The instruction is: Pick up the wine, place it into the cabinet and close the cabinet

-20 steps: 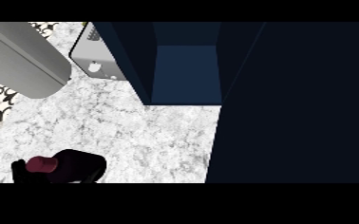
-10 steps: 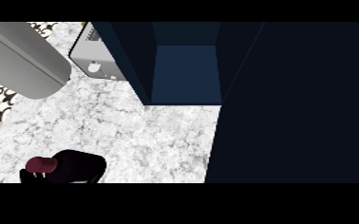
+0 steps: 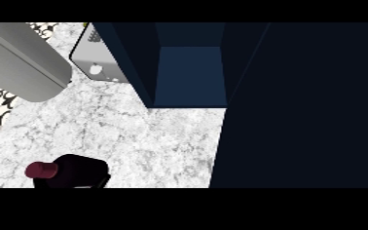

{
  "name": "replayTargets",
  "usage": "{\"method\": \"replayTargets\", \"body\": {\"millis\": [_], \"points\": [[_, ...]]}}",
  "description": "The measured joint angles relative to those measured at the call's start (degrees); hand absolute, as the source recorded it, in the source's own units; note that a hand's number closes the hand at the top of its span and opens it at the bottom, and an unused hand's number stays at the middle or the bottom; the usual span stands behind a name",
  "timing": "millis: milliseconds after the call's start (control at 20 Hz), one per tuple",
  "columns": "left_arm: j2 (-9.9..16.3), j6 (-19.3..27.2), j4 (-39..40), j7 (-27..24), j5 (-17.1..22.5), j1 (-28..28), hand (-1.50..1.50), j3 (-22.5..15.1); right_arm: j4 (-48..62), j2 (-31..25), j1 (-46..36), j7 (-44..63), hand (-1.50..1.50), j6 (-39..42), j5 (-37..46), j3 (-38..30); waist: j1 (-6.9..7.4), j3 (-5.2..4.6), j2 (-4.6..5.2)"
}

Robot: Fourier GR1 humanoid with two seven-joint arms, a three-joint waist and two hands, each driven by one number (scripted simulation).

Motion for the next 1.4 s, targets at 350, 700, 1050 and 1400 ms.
{"method": "replayTargets", "body": {"millis": [350,700,1050,1400], "points": [[0.73,-3.44,7.09,-3.57,1.22,-3.89,1.5,2.49,0.5,-0.33,-0.81,0.41,-1.5,-0.22,-0.4,-0.78,-0.02,0.0,0.03],[0.77,-6.05,11.77,-5.74,1.43,-8.94,1.5,2.84,0.15,-0.58,0.27,0.41,-1.5,-0.42,-0.81,-0.9,-0.25,0.02,0.01],[2.86,-2.74,15.4,-10.44,-5.71,-11.96,1.5,1.04,0.47,-0.22,1.28,-0.74,-1.5,-0.63,-0.59,-0.23,-0.23,0.03,0.05],[6.64,-8.48,15.28,-7.84,-12.1,-19.87,1.5,-6.85,1.09,0.48,1.65,-2.08,-1.5,-0.29,-0.76,0.66,-1.58,0.07,0.05]]}}
